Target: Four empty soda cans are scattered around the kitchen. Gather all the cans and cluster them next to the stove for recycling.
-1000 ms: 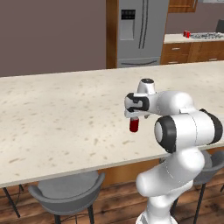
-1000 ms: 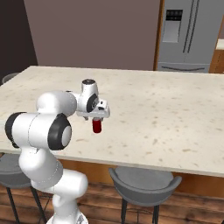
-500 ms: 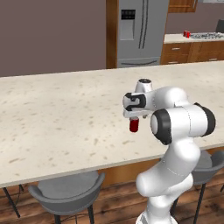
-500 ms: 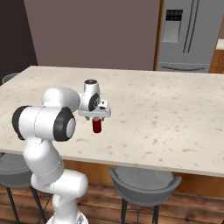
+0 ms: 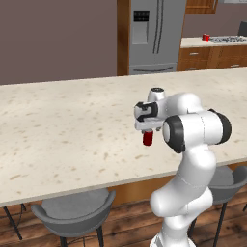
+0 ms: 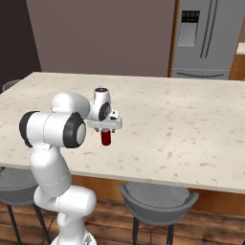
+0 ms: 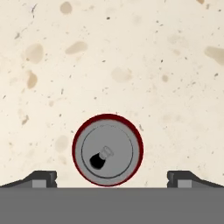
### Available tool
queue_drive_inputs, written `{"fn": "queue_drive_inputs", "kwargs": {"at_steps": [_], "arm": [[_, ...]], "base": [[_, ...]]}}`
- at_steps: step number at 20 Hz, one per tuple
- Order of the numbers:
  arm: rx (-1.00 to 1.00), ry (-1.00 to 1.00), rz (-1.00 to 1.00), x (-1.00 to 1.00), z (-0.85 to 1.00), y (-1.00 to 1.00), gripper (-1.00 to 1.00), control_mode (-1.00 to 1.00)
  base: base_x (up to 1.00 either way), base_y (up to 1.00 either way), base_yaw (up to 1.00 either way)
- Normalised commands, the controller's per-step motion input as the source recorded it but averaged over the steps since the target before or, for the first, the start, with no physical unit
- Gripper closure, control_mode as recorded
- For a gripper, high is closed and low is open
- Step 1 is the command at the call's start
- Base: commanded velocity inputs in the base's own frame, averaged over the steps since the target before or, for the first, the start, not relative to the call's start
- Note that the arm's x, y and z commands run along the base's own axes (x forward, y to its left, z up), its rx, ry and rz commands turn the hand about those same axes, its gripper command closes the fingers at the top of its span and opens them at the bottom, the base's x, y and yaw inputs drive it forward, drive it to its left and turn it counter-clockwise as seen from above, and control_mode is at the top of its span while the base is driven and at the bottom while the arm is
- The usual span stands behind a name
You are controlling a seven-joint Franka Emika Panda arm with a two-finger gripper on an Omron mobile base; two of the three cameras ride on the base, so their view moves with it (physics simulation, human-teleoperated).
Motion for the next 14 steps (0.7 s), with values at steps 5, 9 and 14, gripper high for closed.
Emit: {"fn": "queue_drive_inputs", "kwargs": {"at_steps": [5, 9, 14], "arm": [[0.00, 0.08, 0.00, 0.14, -0.07, 0.00, -1.00, -1.00], [0.00, 0.07, 0.00, 0.15, -0.06, 0.01, -1.00, -1.00], [0.00, 0.05, 0.00, 0.14, -0.09, 0.01, -1.00, -1.00]], "base": [[0.00, 0.00, 0.00], [0.00, 0.00, 0.00], [0.00, 0.00, 0.00]]}}
